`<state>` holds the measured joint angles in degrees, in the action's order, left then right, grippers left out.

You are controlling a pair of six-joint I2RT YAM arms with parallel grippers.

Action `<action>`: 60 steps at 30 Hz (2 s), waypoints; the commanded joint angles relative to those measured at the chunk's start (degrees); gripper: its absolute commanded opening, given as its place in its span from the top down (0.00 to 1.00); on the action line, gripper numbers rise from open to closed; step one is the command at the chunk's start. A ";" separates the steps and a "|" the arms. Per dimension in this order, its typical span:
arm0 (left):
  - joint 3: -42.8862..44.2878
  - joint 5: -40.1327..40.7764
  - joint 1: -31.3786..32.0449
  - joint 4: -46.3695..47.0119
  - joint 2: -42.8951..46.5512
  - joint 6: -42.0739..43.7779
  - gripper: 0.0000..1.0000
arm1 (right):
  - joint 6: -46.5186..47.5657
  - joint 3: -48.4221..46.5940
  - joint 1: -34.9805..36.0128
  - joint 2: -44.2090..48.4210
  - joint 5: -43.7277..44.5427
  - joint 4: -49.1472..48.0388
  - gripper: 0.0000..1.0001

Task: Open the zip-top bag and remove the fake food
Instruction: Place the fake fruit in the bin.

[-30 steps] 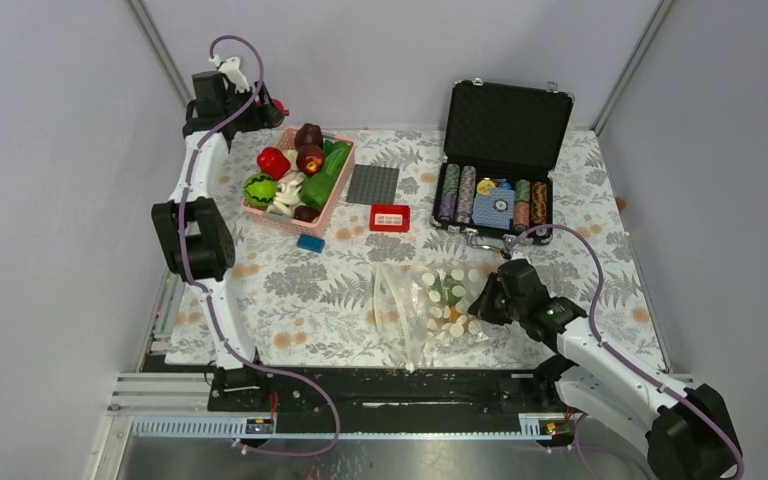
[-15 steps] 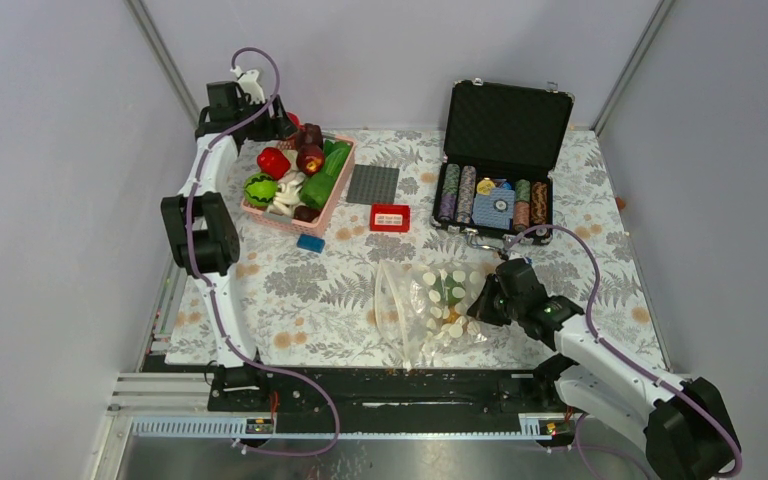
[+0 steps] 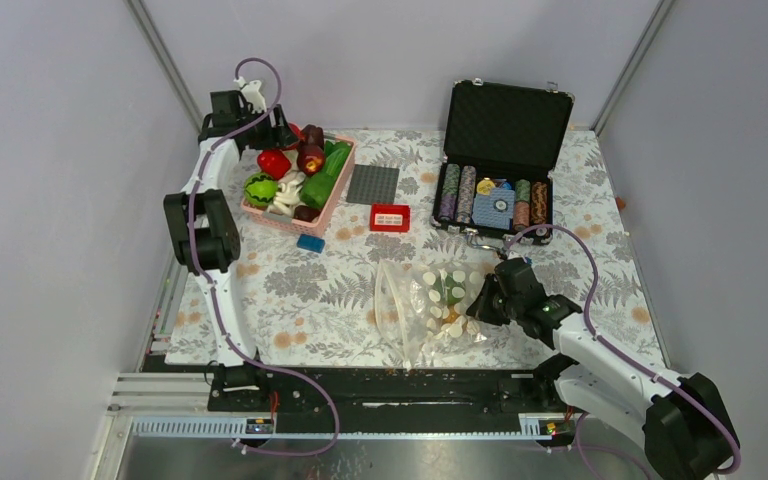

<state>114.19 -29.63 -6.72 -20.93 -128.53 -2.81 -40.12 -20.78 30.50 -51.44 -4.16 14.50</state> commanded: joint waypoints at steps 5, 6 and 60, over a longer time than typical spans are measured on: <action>-1.05 -0.97 -1.23 0.72 -0.51 0.97 0.40 | 0.58 -1.09 0.33 -0.42 -0.63 -0.67 1.00; -1.16 -1.16 -1.27 0.74 -0.55 0.96 0.40 | 0.57 -1.09 0.32 -0.48 -0.64 -0.71 1.00; -0.08 -5.56 -2.46 2.52 3.87 -1.67 0.01 | 0.83 -0.88 0.33 -2.44 -2.08 -2.20 1.00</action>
<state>113.12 -33.28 -8.73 -20.84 -129.58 -5.87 -40.12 -20.78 30.50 -53.76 -5.65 12.99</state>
